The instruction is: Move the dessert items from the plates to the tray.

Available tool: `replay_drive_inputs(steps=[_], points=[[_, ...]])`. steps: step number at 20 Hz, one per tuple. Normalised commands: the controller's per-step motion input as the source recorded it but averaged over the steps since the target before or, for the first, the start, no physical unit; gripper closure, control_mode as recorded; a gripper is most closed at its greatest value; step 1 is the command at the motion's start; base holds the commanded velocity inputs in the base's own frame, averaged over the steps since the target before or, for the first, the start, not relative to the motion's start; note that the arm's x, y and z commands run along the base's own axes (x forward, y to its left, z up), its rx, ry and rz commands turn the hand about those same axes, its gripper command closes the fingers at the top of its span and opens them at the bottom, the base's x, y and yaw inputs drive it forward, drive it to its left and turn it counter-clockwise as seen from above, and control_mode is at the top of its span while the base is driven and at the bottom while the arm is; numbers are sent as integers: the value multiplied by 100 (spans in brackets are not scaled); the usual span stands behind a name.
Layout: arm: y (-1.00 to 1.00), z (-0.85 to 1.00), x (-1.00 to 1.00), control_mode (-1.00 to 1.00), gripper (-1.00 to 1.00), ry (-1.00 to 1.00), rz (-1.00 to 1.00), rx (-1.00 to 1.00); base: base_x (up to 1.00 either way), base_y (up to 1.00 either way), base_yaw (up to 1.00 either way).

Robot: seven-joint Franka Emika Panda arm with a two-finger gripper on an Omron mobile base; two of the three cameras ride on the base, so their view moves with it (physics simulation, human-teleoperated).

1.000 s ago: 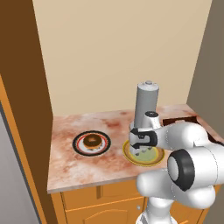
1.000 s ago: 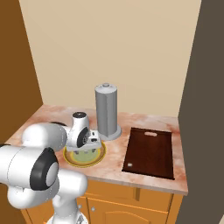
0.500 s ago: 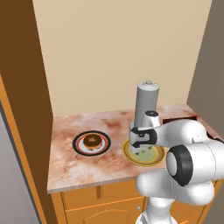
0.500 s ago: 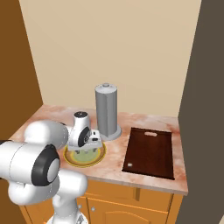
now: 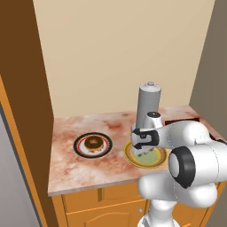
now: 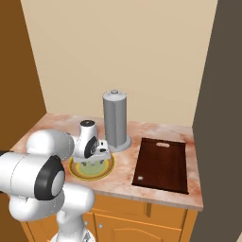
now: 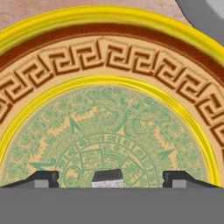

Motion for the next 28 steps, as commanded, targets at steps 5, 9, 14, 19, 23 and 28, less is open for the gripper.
replay_drive_inputs(steps=[5,9,14,19,23,28], points=[[0,0,0,-100,100,0,0,0,0,0,0],[0,0,0,-100,100,0,0,0,0,0,0],[-5,0,-4,-100,100,0,0,0,0,0,0],[-27,35,-24,-100,100,0,0,0,0,0,0],[-36,59,-18,-100,100,0,0,0,0,0,0],[-79,31,3,-100,100,6,-1,0,0,0,0]])
